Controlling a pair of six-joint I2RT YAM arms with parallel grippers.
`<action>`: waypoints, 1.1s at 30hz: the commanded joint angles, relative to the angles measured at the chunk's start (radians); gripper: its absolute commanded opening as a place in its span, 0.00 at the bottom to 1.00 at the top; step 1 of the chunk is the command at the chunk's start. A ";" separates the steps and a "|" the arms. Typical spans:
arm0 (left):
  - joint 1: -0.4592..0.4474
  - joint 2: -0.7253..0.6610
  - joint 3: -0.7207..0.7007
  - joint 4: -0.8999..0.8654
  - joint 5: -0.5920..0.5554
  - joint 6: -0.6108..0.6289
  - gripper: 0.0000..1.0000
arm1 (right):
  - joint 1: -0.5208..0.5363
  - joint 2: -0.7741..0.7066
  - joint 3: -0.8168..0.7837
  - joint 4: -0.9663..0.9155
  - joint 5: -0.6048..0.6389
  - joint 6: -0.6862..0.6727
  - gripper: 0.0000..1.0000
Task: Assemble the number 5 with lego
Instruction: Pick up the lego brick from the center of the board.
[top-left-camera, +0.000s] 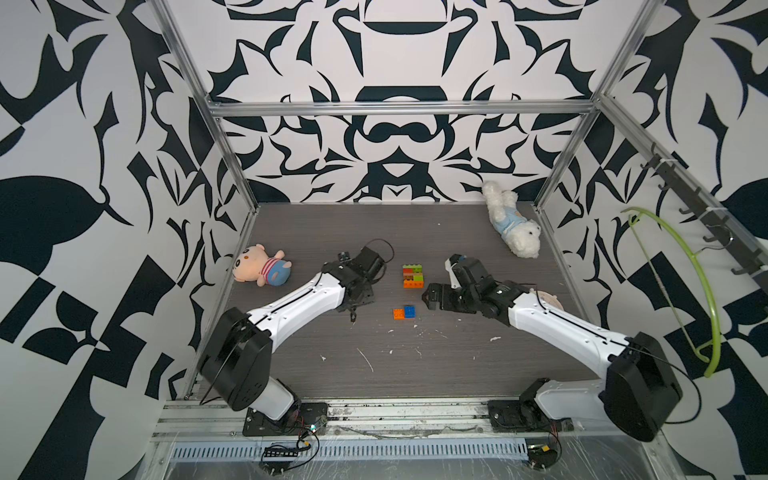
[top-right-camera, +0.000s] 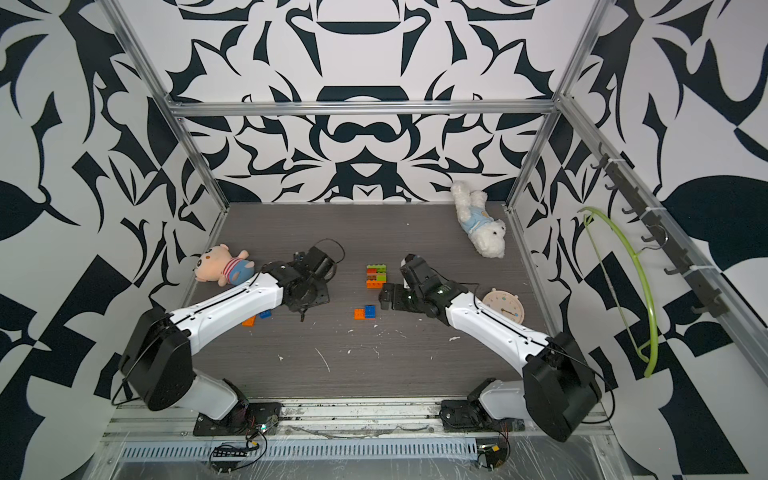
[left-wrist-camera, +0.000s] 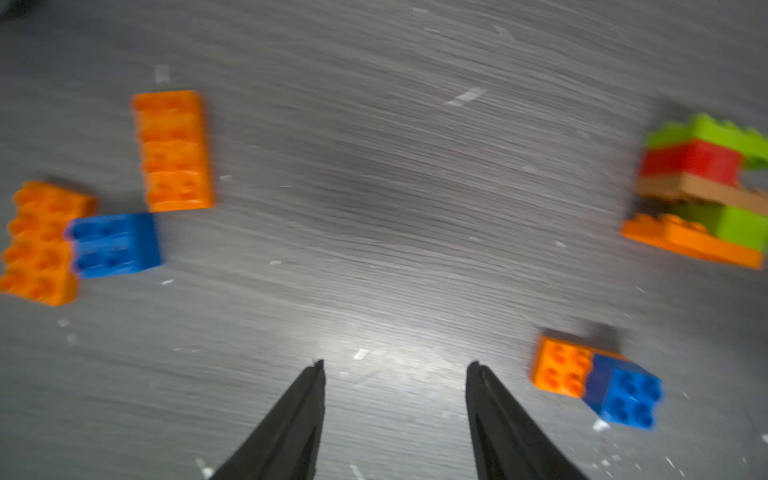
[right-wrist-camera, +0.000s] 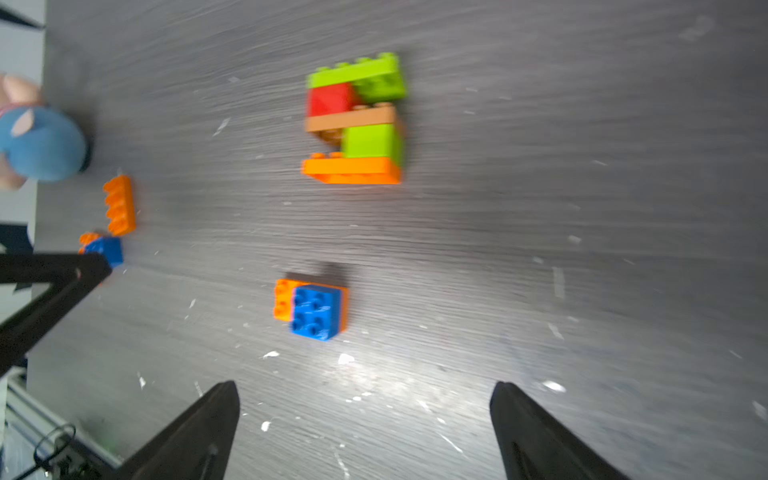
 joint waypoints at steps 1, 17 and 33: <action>0.117 -0.083 -0.084 0.040 0.057 0.032 0.63 | 0.072 0.050 0.088 0.008 0.043 -0.056 1.00; 0.475 0.147 0.022 0.061 0.245 0.284 0.66 | 0.281 0.252 0.286 -0.010 0.020 -0.127 1.00; 0.514 0.350 0.181 -0.006 0.236 0.426 0.61 | 0.302 0.327 0.348 -0.026 0.002 -0.116 0.99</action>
